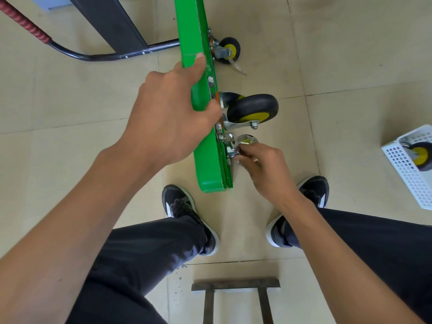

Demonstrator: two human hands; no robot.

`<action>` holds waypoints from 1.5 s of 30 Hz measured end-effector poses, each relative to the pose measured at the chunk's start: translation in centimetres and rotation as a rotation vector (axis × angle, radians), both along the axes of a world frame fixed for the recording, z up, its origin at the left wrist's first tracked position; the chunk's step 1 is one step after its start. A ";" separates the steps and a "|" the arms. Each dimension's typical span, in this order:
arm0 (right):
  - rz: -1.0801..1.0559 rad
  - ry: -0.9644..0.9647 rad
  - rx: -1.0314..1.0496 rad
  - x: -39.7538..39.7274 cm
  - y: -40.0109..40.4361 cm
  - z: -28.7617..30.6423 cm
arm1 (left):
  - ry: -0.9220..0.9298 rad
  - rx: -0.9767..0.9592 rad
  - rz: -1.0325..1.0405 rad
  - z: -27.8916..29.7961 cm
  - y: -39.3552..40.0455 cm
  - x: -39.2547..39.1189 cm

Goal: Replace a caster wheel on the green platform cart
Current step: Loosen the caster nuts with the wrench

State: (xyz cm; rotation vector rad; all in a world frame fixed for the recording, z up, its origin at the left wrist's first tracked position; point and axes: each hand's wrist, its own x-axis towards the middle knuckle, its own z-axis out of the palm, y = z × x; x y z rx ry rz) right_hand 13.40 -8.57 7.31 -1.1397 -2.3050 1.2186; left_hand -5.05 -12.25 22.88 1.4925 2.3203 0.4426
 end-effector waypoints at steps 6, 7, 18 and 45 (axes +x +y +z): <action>-0.124 0.079 -0.465 0.3 -0.1 1.9 | 0.024 0.004 -0.011 0.2 0.0 0.1; -0.112 0.085 -0.495 0.1 0.0 2.3 | 0.026 0.005 -0.012 0.2 0.0 0.1; -0.090 0.169 -0.824 -1.4 0.1 4.4 | 0.035 0.011 -0.024 -0.1 0.1 0.0; 0.051 -0.070 0.191 -1.5 0.7 0.1 | -0.006 0.014 0.004 -0.3 0.1 -0.1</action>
